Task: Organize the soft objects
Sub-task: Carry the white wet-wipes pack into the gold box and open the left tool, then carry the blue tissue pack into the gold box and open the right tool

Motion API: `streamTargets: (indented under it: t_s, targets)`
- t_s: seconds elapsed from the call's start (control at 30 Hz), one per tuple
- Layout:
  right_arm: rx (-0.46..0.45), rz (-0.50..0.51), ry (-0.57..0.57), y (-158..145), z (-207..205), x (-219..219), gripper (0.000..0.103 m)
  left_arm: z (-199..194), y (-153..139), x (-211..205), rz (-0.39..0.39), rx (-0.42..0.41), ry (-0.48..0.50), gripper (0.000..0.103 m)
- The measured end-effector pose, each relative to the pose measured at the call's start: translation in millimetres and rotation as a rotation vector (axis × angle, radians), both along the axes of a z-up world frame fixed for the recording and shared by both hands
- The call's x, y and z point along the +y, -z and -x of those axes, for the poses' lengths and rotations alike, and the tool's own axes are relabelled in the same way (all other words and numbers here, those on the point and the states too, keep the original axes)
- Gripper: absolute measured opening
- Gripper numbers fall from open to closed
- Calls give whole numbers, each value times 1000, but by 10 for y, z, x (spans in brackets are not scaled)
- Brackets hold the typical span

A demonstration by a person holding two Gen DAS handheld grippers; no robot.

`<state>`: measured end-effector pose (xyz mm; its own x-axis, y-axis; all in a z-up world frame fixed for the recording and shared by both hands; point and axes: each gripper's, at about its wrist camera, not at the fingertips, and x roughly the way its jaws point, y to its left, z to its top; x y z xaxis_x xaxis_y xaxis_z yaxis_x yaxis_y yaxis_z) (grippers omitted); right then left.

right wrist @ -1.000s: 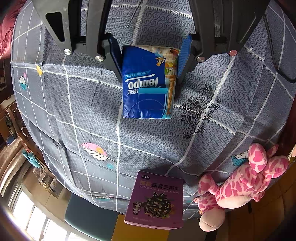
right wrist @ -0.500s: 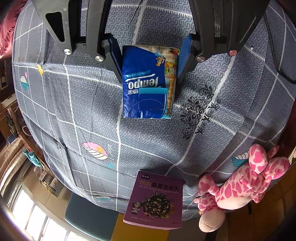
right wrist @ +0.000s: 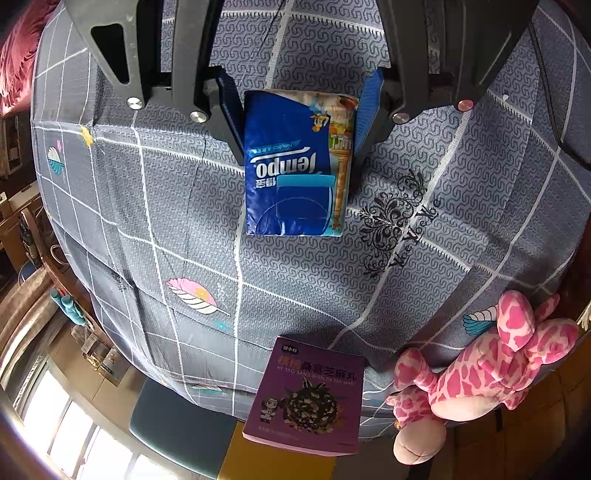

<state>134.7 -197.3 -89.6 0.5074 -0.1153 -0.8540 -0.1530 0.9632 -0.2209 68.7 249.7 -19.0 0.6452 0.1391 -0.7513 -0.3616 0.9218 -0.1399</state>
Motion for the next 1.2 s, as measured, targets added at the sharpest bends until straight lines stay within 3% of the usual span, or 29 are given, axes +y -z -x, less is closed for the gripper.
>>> streamTargets:
  t_s: [0.47, 1.2]
  targets:
    - [5, 2, 61, -5, 8, 15, 53, 400, -259, -214, -63, -69, 39, 78]
    - [22, -26, 131, -42, 82, 105, 53, 662, -135, -124, -53, -71, 25, 81]
